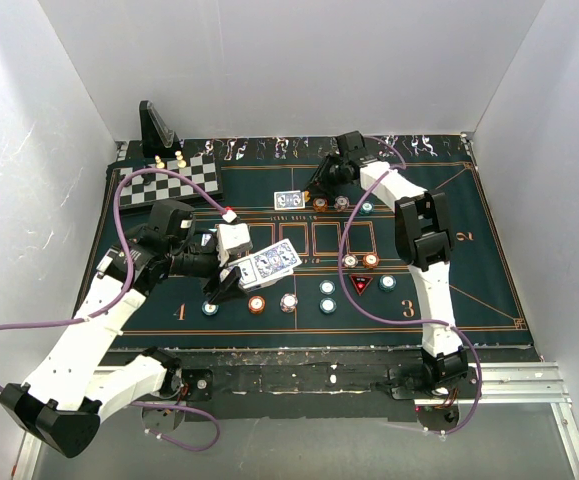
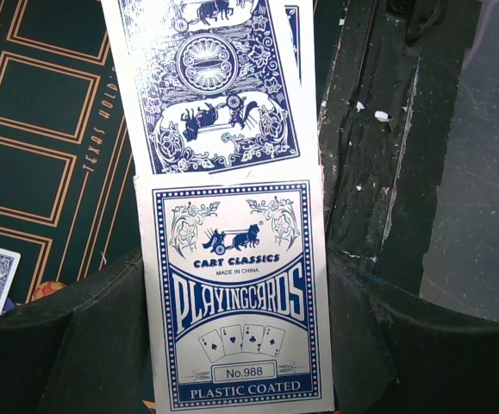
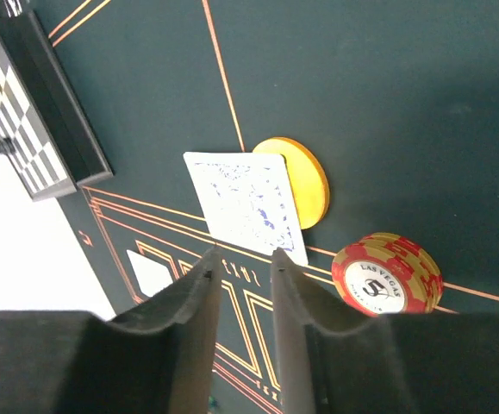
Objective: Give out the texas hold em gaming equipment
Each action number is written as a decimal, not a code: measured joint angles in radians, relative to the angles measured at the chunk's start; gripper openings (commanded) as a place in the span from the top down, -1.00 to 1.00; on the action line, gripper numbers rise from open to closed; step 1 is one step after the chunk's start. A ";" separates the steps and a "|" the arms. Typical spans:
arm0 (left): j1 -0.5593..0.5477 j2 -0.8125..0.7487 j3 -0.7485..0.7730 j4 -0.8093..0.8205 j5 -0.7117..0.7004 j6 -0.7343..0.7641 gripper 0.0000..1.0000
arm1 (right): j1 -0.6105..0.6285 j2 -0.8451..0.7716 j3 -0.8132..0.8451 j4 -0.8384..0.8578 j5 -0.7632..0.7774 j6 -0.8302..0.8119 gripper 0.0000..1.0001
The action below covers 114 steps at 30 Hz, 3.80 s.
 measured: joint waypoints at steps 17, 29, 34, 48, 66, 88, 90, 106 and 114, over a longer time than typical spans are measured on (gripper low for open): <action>0.000 0.000 0.000 -0.014 -0.001 0.000 0.84 | 0.001 -0.557 -0.257 0.061 -0.177 -0.033 -0.73; 0.000 0.000 -0.001 -0.014 -0.001 0.000 0.84 | 0.160 -0.946 -0.645 0.075 -0.354 -0.073 -0.79; 0.000 0.002 -0.001 -0.014 -0.001 0.000 0.84 | 0.201 -0.945 -0.698 0.040 -0.353 -0.072 -0.79; 0.000 0.017 -0.001 0.004 -0.004 0.000 0.85 | 0.278 -0.956 -0.789 0.091 -0.373 -0.013 -0.06; 0.000 0.027 -0.001 0.008 -0.005 -0.001 0.85 | 0.278 -1.030 -0.813 0.107 -0.367 0.010 0.48; 0.000 0.021 -0.001 0.012 -0.004 -0.009 0.86 | 0.200 -1.102 -0.817 0.042 -0.358 -0.005 0.68; 0.000 0.021 -0.001 0.013 -0.004 -0.010 0.87 | 0.185 -1.115 -0.827 0.045 -0.370 -0.005 0.76; 0.000 0.015 -0.001 0.012 -0.005 -0.010 0.86 | 0.007 -1.183 -0.885 0.055 -0.469 0.003 0.97; 0.000 0.014 -0.001 0.011 -0.005 -0.010 0.86 | -0.152 -1.196 -0.955 0.037 -0.491 -0.052 0.97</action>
